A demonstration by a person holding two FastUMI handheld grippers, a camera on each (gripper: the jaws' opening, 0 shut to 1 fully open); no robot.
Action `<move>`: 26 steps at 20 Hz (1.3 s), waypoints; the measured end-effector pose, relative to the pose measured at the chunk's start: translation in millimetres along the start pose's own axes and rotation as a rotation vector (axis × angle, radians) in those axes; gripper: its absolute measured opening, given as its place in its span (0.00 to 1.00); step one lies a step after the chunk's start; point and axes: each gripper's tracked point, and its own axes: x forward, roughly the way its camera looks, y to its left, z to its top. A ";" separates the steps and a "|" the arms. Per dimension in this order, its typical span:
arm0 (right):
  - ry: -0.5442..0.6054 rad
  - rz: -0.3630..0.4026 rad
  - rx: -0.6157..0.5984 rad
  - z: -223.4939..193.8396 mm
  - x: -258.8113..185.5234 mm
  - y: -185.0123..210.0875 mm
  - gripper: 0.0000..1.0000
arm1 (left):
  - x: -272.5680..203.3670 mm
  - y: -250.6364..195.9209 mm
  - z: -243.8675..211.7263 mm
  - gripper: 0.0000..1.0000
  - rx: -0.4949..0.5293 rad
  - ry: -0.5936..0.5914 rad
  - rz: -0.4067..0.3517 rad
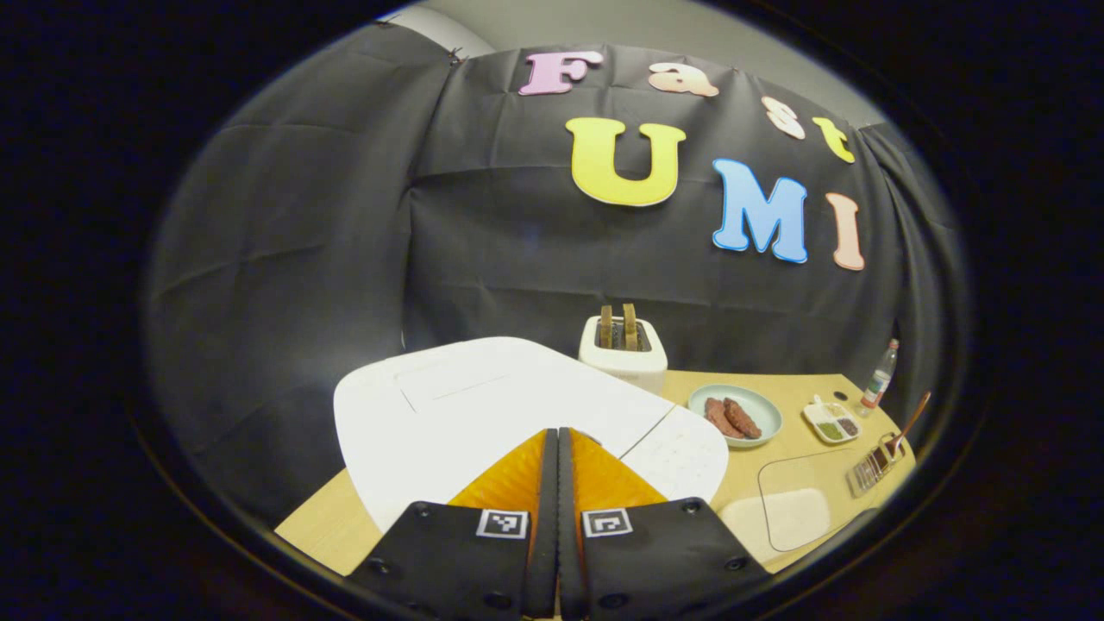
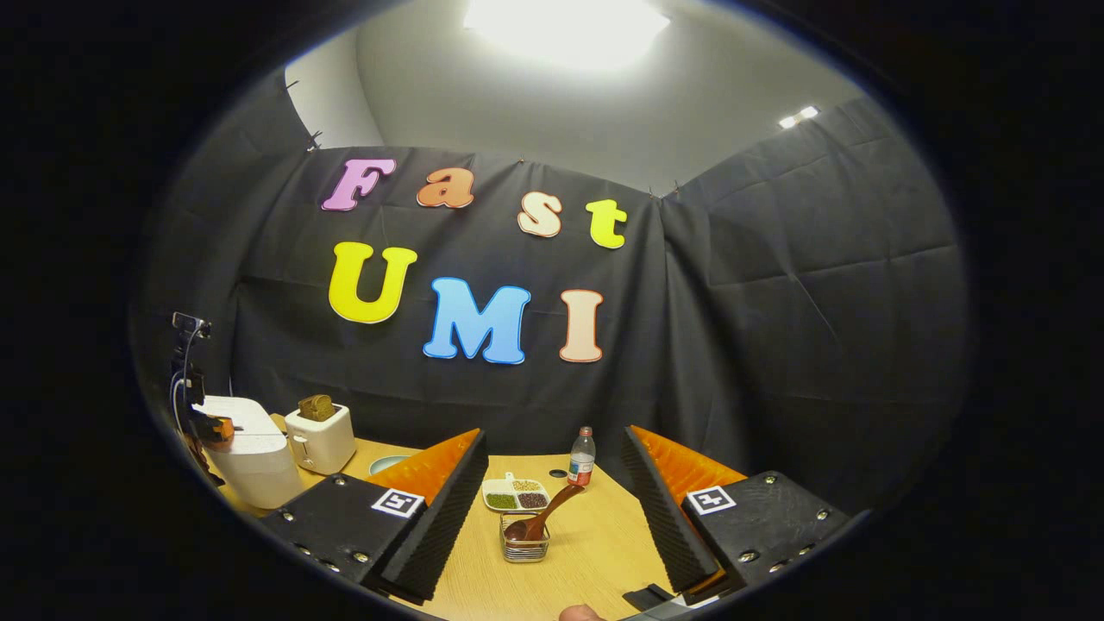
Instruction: Close the left gripper, press the button to open the rice cooker; take a wooden spoon from the chopstick holder with the right hand, scoop a spoonful of rice and pour it into the rice cooker, then put the wooden spoon back into the chopstick holder.
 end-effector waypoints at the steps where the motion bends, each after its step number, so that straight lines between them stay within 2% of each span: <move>1: -0.003 0.004 -0.003 -0.4 0.3 -0.1 0.95 | 0.9 0.4 0.8 0.10 -0.004 0.003 0.004; 5: -0.014 0.024 -0.013 0.9 2.0 -5.0 0.95 | -5.0 4.1 13.0 0.09 -0.004 -0.026 0.043; 14: -0.028 0.062 0.052 1.1 22.0 -29.0 0.95 | -44.6 11.8 96.4 0.12 0.045 -0.203 0.146; 15: -0.029 0.069 0.059 0.0 25.8 -30.0 0.95 | -52.3 9.0 105.2 0.09 0.045 -0.224 0.147; 26: -0.008 0.156 0.120 -22.1 80.7 -43.9 0.95 | -164.6 -46.6 171.2 0.09 0.027 -0.422 0.133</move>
